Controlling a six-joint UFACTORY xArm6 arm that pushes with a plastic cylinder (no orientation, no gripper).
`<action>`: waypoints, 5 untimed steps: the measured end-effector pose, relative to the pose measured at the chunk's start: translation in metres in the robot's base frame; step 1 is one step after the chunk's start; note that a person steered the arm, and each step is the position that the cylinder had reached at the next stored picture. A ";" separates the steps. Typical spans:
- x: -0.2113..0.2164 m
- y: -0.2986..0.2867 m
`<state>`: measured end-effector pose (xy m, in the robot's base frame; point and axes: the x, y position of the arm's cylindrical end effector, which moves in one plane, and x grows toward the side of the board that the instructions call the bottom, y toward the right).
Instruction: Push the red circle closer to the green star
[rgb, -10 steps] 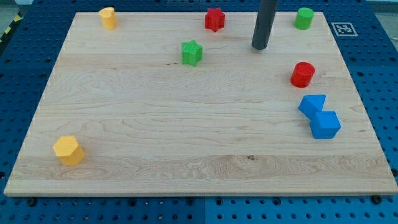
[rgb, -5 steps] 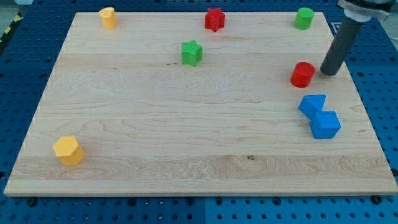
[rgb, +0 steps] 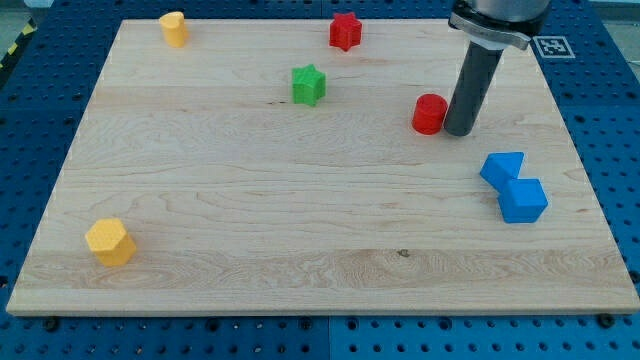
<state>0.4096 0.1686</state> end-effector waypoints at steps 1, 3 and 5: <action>-0.001 0.042; -0.011 0.037; -0.019 -0.021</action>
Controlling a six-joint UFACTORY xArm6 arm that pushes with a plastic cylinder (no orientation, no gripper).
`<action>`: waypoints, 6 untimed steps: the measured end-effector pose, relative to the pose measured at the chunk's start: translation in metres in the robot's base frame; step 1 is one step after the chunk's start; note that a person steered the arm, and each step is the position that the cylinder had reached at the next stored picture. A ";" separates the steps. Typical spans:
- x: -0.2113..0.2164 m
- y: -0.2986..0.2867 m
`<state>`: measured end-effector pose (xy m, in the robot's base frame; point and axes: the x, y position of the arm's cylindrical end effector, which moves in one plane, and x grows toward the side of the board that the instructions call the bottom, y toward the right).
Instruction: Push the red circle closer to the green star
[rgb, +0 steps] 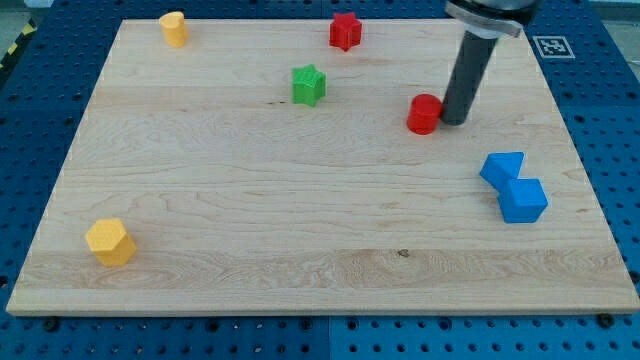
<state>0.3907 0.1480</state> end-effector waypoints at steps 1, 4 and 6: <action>-0.001 -0.024; -0.003 -0.127; -0.002 -0.220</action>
